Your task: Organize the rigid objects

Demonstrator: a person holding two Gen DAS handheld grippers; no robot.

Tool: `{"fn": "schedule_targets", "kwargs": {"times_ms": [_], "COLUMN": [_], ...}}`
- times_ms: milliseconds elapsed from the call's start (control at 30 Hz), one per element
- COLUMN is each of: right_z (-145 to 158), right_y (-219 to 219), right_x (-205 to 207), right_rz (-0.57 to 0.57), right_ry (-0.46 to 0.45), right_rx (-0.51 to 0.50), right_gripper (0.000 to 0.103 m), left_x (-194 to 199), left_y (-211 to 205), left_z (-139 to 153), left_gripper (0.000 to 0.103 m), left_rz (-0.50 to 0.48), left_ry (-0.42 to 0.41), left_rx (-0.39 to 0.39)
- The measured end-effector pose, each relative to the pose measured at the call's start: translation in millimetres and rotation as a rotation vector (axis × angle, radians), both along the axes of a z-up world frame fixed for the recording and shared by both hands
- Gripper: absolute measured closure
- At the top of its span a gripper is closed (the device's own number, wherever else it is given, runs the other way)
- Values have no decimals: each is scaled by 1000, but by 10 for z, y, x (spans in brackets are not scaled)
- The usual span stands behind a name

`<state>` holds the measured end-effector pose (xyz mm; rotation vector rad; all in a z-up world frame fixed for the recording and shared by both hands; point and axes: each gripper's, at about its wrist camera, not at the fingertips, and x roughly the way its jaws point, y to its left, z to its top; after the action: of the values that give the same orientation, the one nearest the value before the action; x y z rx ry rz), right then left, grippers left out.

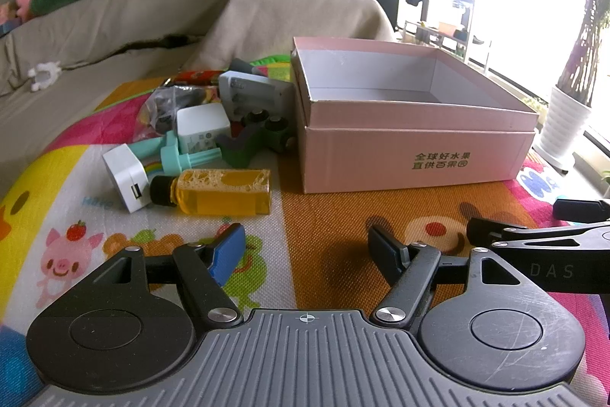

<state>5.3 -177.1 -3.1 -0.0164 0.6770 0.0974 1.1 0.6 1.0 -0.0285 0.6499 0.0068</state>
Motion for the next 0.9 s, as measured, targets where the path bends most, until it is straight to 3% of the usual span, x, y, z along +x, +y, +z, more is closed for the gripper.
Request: {"fn": "schedule_targets", "kwargs": {"times_ms": [900], "right_z": [-2], "right_y": [-3], "right_x": [4], "right_rz": [0], "right_ry": [0], "right_rx": [0], "right_gripper": [0], "left_x": [-9], "left_y": [-5], "left_z": [-18], "left_gripper": [27], "left_rz": [1], "left_ry": [1], "left_rx": [10]}}
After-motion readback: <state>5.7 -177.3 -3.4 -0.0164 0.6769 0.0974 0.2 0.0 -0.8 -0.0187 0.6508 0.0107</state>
